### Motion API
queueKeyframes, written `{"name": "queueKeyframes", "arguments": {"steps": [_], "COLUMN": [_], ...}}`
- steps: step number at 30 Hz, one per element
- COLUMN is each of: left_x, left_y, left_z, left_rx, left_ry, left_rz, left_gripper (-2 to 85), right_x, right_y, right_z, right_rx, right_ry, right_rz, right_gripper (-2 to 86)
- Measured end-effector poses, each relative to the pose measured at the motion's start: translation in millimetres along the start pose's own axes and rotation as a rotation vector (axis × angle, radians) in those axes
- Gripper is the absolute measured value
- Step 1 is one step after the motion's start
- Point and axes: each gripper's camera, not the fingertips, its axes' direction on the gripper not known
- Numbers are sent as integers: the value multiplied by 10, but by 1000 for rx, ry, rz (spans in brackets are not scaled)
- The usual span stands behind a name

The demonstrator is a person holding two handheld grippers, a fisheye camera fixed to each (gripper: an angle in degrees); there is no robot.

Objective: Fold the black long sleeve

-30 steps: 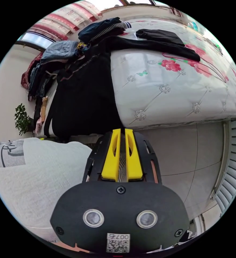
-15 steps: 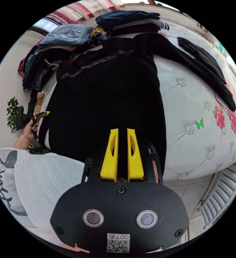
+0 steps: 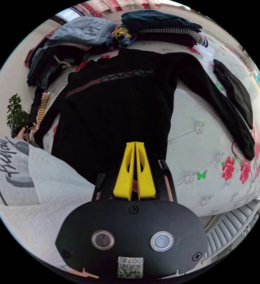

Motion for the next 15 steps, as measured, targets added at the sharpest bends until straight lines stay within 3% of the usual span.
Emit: {"name": "queueKeyframes", "arguments": {"steps": [4,11,13,15], "left_x": [432,2477,2870,3250], "left_y": [-132,-594,-669,-757], "left_z": [-345,131,356,730], "left_rx": [185,158,122,36], "left_ry": [140,498,494,321], "left_rz": [111,596,652,713], "left_gripper": [-10,-9,-9,-9], "right_x": [114,76,89,113], "right_y": [-693,-2275,-2502,-2584], "right_z": [-51,585,843,1130], "right_rx": [147,200,150,106], "right_ry": [35,47,70,134], "right_rz": [-41,-173,-170,-207], "right_gripper": [8,18,16,9]}}
